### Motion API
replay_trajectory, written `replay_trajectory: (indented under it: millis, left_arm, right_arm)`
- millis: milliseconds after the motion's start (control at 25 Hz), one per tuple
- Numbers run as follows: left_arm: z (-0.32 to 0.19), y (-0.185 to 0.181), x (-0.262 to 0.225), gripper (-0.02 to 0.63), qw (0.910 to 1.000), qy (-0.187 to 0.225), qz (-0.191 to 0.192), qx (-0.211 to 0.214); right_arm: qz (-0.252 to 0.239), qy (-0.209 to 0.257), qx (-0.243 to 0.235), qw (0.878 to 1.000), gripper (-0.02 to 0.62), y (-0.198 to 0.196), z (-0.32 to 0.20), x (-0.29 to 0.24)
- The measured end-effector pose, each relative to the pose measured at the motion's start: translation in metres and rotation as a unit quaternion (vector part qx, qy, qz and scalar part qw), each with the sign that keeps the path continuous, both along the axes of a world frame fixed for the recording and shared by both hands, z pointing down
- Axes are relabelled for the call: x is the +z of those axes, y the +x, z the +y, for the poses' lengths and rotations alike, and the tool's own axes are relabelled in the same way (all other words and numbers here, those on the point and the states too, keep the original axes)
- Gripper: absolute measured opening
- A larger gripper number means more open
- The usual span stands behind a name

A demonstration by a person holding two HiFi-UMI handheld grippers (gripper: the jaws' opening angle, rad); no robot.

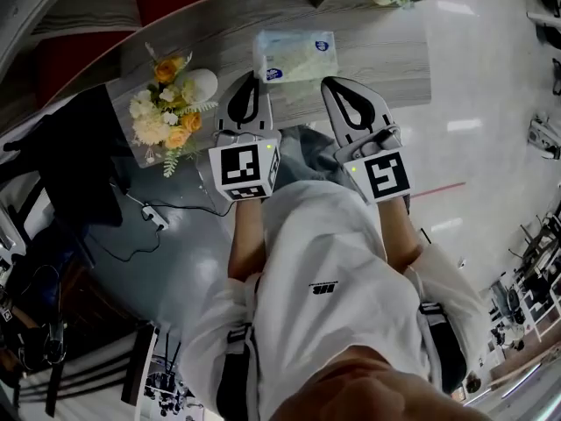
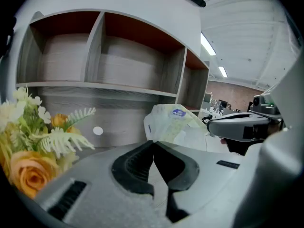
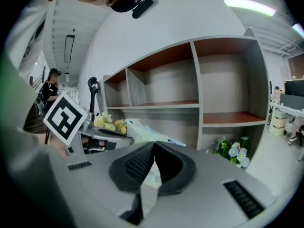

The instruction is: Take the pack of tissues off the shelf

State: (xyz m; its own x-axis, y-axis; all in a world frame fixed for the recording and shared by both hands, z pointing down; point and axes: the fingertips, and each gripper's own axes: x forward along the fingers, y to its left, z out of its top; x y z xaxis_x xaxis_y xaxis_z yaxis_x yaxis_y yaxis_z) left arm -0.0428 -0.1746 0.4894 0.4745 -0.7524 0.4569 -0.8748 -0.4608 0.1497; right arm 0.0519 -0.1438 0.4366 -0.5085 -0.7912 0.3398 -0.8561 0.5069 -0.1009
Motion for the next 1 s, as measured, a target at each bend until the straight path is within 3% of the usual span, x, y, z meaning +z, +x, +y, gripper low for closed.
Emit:
replay_trajectory:
  millis: [1000]
  left_arm:
    - [0.023, 0.005, 0.118, 0.031, 0.9964, -0.084, -0.010, 0.009]
  right_arm:
    - [0.013, -0.072, 0.021, 0.997, 0.025, 0.010, 0.010, 0.105]
